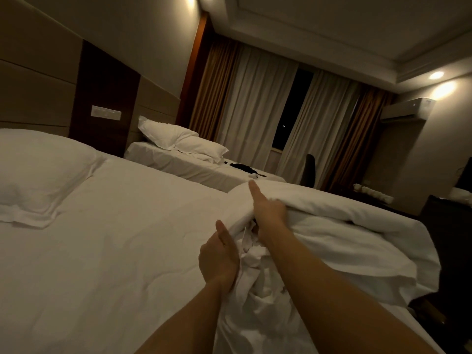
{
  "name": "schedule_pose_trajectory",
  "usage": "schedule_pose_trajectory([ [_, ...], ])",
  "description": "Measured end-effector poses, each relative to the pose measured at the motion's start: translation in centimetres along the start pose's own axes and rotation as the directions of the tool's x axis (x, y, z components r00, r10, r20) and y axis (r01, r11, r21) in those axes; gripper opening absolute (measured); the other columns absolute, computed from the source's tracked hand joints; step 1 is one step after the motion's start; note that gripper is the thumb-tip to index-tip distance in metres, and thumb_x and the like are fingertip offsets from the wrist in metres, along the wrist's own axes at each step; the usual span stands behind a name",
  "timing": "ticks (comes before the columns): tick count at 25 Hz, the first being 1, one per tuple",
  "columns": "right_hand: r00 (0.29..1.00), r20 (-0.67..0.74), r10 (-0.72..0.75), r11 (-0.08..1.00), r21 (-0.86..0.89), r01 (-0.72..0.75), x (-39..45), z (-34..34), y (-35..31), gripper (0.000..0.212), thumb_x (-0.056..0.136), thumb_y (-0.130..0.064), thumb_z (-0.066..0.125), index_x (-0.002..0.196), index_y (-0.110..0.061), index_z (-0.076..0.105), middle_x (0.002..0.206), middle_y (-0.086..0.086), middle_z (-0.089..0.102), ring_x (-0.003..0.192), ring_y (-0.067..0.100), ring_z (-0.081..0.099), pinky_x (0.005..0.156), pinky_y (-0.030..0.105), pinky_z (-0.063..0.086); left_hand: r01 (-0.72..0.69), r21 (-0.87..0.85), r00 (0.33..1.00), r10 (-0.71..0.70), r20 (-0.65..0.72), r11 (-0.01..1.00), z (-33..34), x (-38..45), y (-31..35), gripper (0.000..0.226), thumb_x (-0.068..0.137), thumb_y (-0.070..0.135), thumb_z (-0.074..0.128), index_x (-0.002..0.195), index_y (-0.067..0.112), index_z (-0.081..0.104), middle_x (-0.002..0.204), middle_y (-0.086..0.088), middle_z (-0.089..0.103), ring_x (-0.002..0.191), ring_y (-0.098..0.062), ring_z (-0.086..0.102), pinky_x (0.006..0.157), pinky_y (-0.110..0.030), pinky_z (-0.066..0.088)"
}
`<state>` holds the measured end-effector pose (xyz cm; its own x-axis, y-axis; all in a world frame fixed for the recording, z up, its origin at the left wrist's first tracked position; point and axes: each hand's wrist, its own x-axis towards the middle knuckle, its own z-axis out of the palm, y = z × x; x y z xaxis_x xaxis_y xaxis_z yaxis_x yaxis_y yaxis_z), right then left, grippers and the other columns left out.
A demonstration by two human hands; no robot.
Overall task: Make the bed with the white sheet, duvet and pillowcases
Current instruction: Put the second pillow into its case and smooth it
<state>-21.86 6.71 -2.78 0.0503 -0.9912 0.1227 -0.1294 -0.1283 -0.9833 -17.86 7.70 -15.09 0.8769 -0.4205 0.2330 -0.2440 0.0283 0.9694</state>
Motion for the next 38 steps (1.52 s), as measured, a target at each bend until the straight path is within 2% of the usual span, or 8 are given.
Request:
schedule_pose_trajectory([
  [3,0.991,0.045,-0.123,0.955,-0.267,0.130,0.9,0.6,1.4,0.059,0.070,-0.063,0.072,0.093,-0.009,0.068,0.100,0.010,0.073,0.092,0.031,0.070,0.084,0.047,0.059,0.098,-0.063,0.995,-0.100,-0.028,0.993,-0.5,-0.2,-0.8,0.066,0.102,0.055,0.009,0.105,0.017,0.063,0.102,-0.006,0.065,0.093,-0.026,0.061,0.084,-0.036,0.045],
  [7,0.952,0.041,-0.303,0.818,-0.502,0.282,0.9,1.5,1.4,0.042,0.097,-0.039,0.057,0.097,0.001,0.073,0.096,0.016,0.074,0.091,0.033,0.069,0.081,0.031,0.053,0.175,-0.037,0.984,-0.176,-0.028,0.984,-0.2,-1.3,-3.6,0.060,0.093,0.067,0.005,0.095,0.022,0.045,0.096,-0.002,0.056,0.086,-0.022,0.054,0.080,-0.036,0.041],
  [12,0.967,-0.057,-0.247,0.893,-0.402,0.204,1.0,3.1,1.9,0.056,0.098,-0.050,0.054,0.119,0.000,0.068,0.120,0.016,0.069,0.113,0.034,0.063,0.093,0.038,0.049,0.128,-0.065,0.988,-0.133,-0.073,0.990,0.6,-1.9,-2.1,0.063,0.090,0.064,0.003,0.094,0.020,0.049,0.090,0.000,0.056,0.084,-0.023,0.057,0.075,-0.034,0.041],
  [18,0.953,-0.042,-0.300,0.838,-0.488,0.242,1.3,3.2,2.5,0.056,0.104,-0.048,0.040,0.110,0.000,0.068,0.112,0.016,0.070,0.104,0.034,0.065,0.086,0.036,0.051,0.112,-0.036,0.994,-0.111,0.019,0.993,0.4,-1.5,-3.3,0.082,0.099,0.060,0.006,0.110,0.013,0.072,0.102,-0.011,0.074,0.095,-0.032,0.067,0.091,-0.039,0.052],
  [25,0.911,0.050,-0.409,0.752,-0.548,0.367,1.3,3.9,1.5,0.052,0.108,-0.038,0.033,0.103,0.000,0.068,0.107,0.015,0.070,0.099,0.029,0.065,0.075,0.030,0.045,0.045,0.043,0.988,-0.051,0.145,0.998,-0.8,-1.1,-4.4,0.088,0.087,0.069,-0.002,0.084,0.017,0.069,0.075,-0.009,0.067,0.074,-0.029,0.065,0.080,-0.044,0.055],
  [30,0.915,0.061,-0.399,0.855,-0.336,0.395,1.5,2.9,2.7,0.050,0.106,-0.038,0.040,0.112,0.003,0.068,0.115,0.018,0.070,0.107,0.032,0.064,0.088,0.032,0.047,0.084,-0.037,0.995,-0.082,0.049,0.996,-1.4,-1.2,-3.2,0.077,0.098,0.058,0.007,0.109,0.016,0.071,0.108,-0.009,0.072,0.100,-0.029,0.066,0.093,-0.036,0.049],
  [35,0.949,0.057,-0.310,0.896,-0.315,0.312,2.2,2.7,2.2,0.050,0.098,-0.050,0.052,0.116,-0.008,0.069,0.120,0.010,0.070,0.113,0.030,0.064,0.098,0.042,0.051,0.194,-0.169,0.980,-0.198,-0.007,0.966,-1.0,-0.4,-0.4,0.063,0.107,0.046,0.015,0.132,0.008,0.059,0.131,-0.014,0.063,0.121,-0.032,0.057,0.101,-0.037,0.040],
  [38,0.964,0.044,-0.262,0.925,-0.273,0.264,2.4,3.0,2.0,0.050,0.095,-0.052,0.057,0.118,-0.009,0.069,0.119,0.007,0.070,0.111,0.028,0.065,0.099,0.041,0.052,0.243,-0.165,0.969,-0.247,-0.007,0.956,-0.4,-0.2,-1.1,0.071,0.106,0.046,0.013,0.126,0.002,0.065,0.125,-0.022,0.066,0.117,-0.038,0.060,0.099,-0.041,0.044],
])
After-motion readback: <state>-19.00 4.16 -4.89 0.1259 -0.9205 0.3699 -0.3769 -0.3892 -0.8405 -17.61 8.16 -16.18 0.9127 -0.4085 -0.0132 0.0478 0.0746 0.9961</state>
